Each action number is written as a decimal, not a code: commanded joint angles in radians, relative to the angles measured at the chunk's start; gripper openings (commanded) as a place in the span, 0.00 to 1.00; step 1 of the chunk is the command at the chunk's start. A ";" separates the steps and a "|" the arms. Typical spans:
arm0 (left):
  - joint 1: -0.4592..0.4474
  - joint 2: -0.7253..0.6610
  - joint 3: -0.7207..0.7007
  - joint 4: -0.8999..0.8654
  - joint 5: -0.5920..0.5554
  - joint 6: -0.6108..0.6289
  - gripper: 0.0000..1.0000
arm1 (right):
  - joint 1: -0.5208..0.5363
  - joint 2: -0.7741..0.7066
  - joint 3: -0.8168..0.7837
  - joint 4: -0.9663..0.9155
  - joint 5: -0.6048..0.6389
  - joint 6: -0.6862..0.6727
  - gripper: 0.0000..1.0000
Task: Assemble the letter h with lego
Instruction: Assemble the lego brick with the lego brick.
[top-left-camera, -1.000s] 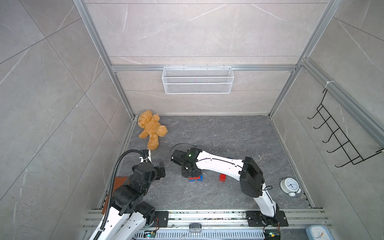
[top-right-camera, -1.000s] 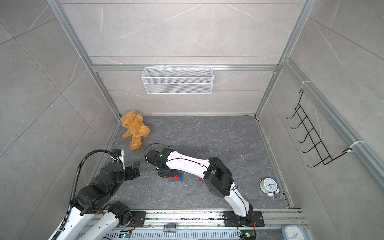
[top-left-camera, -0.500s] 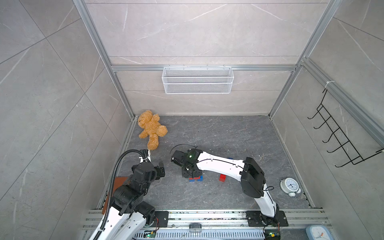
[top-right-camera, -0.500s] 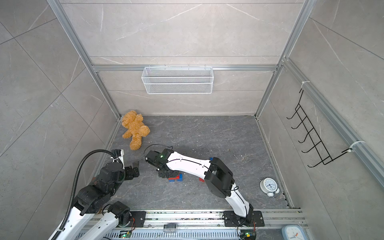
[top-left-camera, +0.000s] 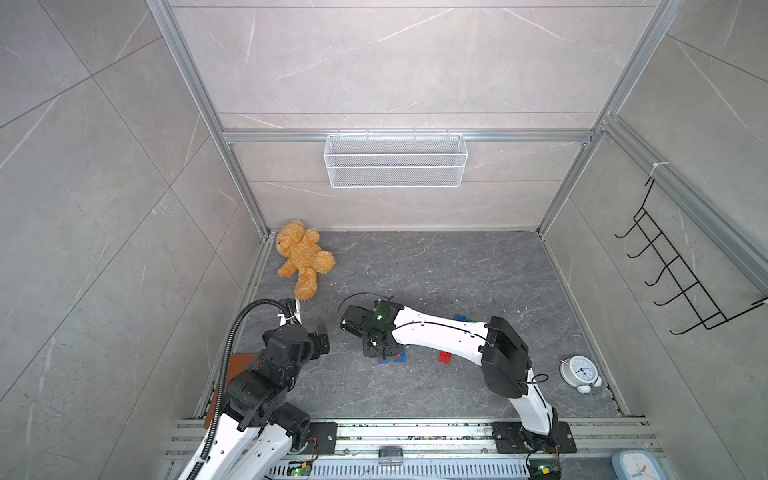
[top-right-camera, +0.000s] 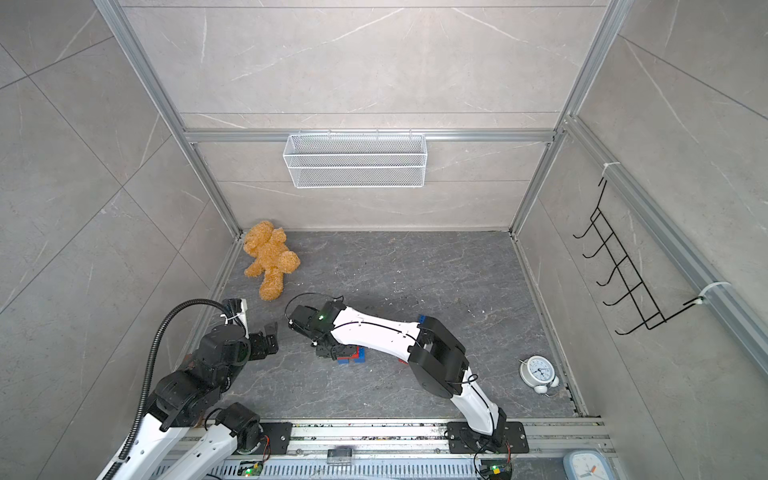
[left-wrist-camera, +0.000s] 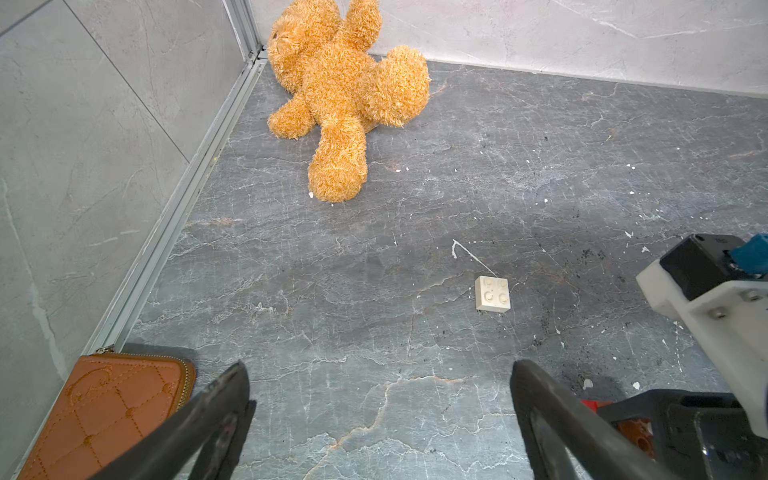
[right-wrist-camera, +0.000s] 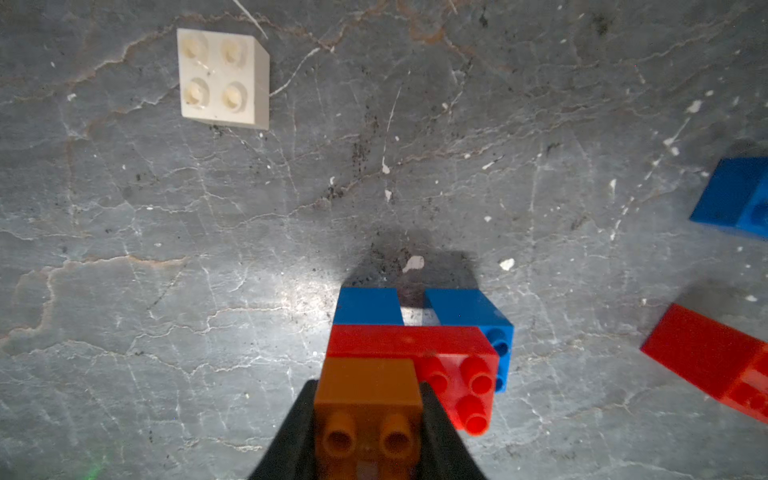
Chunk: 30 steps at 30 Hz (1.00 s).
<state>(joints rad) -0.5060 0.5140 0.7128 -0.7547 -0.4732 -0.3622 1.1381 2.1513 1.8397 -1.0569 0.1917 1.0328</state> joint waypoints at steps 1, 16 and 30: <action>-0.002 0.007 0.026 0.015 -0.025 0.005 0.99 | -0.002 0.100 -0.053 -0.028 -0.021 0.022 0.00; -0.002 0.015 0.030 0.012 -0.025 -0.001 0.99 | -0.001 0.110 -0.094 0.034 -0.022 0.025 0.00; -0.002 0.033 0.033 0.007 -0.024 -0.007 0.99 | -0.005 0.203 -0.079 -0.012 -0.043 0.051 0.00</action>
<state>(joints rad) -0.5060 0.5358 0.7132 -0.7555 -0.4732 -0.3634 1.1454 2.1796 1.8507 -1.0676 0.2115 1.0405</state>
